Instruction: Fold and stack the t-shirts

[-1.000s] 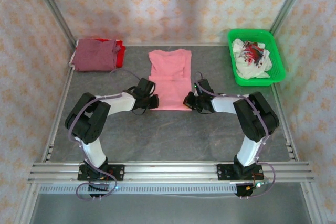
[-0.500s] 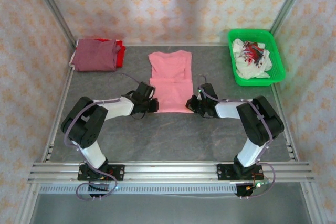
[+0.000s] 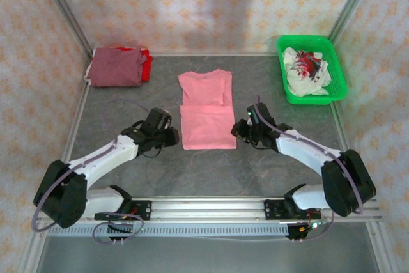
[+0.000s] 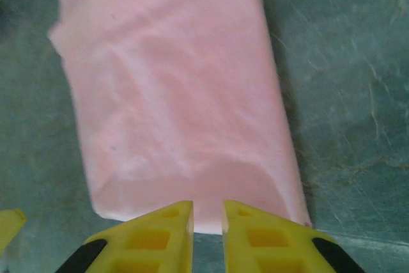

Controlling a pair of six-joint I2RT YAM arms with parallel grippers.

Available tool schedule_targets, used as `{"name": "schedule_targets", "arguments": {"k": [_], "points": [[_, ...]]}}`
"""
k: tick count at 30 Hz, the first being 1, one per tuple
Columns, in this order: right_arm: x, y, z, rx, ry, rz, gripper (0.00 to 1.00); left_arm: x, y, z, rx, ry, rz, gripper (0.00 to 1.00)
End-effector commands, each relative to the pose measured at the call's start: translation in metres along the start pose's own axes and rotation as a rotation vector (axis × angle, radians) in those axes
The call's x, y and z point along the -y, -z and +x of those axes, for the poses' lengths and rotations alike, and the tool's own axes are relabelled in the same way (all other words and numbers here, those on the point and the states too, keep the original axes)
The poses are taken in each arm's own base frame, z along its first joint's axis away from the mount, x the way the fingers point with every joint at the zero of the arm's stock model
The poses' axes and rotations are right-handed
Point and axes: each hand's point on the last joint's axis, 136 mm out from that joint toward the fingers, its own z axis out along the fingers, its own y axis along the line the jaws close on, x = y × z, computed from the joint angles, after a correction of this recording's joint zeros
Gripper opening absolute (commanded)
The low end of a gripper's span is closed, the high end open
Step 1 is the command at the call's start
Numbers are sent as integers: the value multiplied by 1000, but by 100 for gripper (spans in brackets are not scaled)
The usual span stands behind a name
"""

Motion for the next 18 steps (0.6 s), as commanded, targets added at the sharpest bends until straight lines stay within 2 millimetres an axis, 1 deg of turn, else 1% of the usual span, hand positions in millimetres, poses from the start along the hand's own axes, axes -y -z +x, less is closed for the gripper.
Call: {"name": "schedule_targets", "arguments": {"k": [1,4,7,11,15,18], "points": [[16,8,-4,22,-14,72,20,-7,-1,10,-61,29,2,26],[17,2,-8,29,-24,66,21,3,-13,14,-100,37,48,30],[18,-9,-5,8,-35,52,21,11,-21,12,-112,26,71,33],[17,-18,-3,-13,-43,38,21,21,-29,12,-124,1,82,33],[20,-22,-4,-9,-34,48,21,28,-42,21,-157,2,95,33],[20,-24,-4,-12,-34,48,21,30,-48,24,-165,-5,82,33]]}}
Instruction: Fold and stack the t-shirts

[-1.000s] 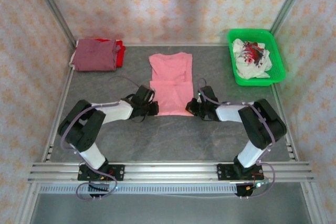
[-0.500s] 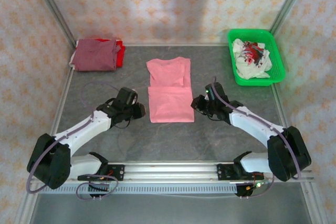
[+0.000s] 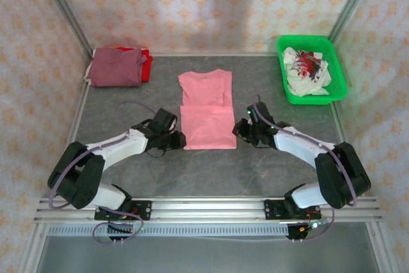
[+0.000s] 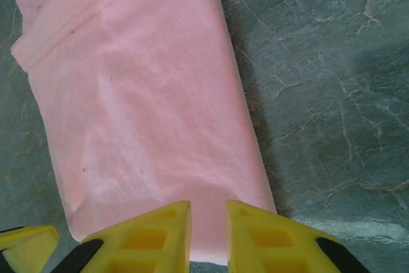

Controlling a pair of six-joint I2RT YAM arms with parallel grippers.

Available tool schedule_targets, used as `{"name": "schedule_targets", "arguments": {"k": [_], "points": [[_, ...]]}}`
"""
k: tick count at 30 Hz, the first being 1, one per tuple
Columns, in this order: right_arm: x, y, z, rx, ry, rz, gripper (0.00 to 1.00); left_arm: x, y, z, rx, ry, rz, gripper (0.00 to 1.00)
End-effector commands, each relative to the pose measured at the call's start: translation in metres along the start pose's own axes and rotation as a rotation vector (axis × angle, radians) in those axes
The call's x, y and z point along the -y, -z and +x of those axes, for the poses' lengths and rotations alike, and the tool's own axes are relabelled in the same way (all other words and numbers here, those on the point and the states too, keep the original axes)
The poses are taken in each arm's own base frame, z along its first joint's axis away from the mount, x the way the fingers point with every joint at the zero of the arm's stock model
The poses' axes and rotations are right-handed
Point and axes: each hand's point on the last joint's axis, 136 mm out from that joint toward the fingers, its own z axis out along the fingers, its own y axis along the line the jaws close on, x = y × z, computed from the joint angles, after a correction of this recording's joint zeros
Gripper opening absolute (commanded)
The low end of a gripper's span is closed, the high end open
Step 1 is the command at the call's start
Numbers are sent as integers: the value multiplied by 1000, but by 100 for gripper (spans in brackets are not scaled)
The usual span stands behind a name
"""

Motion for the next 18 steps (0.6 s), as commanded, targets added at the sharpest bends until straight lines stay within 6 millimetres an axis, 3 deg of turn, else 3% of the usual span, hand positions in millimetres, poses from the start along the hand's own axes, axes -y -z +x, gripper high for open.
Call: {"name": "schedule_targets", "arguments": {"k": [1,18], "points": [[-1,-3,-3,12,3,-11,21,13,-2,-11,28,-1,23,33],[1,-6,0,11,-4,-26,21,11,-21,-8,11,2,2,35]]}}
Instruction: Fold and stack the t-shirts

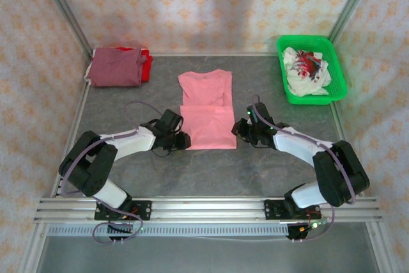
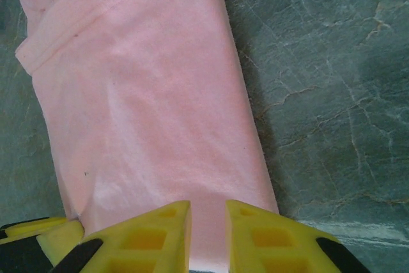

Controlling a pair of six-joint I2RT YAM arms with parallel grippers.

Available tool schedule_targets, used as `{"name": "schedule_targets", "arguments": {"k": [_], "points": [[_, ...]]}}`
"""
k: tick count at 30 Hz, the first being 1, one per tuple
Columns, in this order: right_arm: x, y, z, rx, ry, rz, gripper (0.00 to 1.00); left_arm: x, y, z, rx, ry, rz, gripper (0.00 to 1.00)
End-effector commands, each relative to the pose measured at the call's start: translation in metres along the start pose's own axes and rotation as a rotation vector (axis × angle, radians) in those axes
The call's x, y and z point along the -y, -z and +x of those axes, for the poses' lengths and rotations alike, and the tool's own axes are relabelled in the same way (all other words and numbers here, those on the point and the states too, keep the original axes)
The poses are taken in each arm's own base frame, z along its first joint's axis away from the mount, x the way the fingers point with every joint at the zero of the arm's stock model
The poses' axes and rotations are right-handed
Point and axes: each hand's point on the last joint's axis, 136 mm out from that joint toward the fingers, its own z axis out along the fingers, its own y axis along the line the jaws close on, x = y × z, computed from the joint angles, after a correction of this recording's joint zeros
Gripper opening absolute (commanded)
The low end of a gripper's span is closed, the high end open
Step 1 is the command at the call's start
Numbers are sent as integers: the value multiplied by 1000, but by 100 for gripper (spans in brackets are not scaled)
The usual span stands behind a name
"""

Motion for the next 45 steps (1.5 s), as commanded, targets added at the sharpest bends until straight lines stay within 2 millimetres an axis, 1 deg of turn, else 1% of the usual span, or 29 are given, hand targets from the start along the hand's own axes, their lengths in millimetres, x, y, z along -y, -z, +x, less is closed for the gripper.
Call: {"name": "schedule_targets", "arguments": {"k": [1,6,10,16,19,20,23,26,31,35,39,45], "points": [[1,-2,0,3,-6,-8,21,9,-2,-8,32,-8,14,35],[-1,-2,2,-3,-12,-24,21,17,-7,-12,42,-19,28,33],[2,0,3,1,-16,-14,21,23,-10,-13,44,-28,36,27],[10,9,10,-2,-20,8,21,16,-7,-13,61,-31,2,12],[16,11,16,-21,-26,22,21,11,-3,-12,66,-34,-18,9],[17,11,20,-35,-31,18,21,11,-2,-11,65,-34,-19,7],[20,6,32,-80,-50,0,22,8,1,-9,66,-38,-27,4],[24,4,38,-94,-48,14,26,0,2,-6,61,-44,-60,0],[26,-1,39,-107,-36,22,33,-4,5,-4,66,-47,-69,0],[13,-10,47,-167,-12,2,36,-4,7,-4,69,-52,-68,0],[13,-16,52,-174,-13,8,36,-7,8,-3,71,-51,-80,0],[5,-20,46,-157,-23,-21,35,-6,6,-1,62,-52,-75,0]]}}
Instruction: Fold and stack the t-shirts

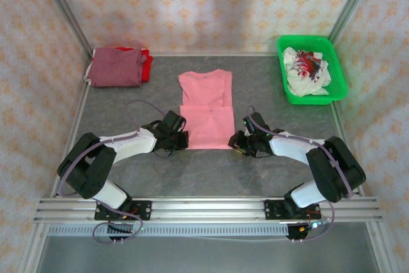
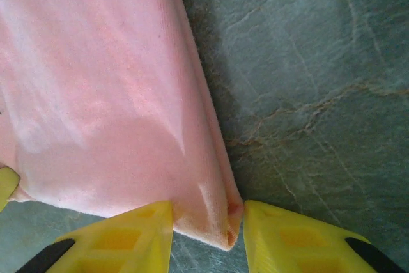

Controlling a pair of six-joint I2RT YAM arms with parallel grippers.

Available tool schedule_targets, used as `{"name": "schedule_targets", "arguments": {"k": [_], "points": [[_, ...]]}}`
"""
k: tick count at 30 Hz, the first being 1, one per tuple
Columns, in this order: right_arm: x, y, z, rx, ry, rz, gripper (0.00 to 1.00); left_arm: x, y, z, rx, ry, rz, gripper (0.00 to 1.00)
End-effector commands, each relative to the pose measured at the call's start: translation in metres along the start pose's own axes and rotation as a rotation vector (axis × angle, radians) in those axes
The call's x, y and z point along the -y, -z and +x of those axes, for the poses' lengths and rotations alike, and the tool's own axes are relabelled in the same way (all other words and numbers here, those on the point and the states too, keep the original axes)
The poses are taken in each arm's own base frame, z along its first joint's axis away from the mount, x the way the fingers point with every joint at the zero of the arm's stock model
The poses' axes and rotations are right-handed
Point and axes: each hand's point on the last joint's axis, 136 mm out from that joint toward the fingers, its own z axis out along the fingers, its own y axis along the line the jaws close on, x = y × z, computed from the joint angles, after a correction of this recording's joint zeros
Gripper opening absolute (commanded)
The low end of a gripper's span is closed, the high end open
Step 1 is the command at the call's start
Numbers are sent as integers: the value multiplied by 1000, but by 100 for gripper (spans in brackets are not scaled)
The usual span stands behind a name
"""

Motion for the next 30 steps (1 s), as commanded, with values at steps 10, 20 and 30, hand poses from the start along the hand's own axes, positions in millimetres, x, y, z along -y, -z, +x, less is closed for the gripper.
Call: {"name": "schedule_targets", "arguments": {"k": [10,20,30], "points": [[-36,0,-17,38,11,-71,32,-8,1,4,-9,-19,-39,0],[-17,-8,-16,53,-20,-9,17,-14,5,2,12,-18,-59,0],[3,-3,16,-12,-24,-14,0,-19,11,24,-22,-43,-33,0]]}}
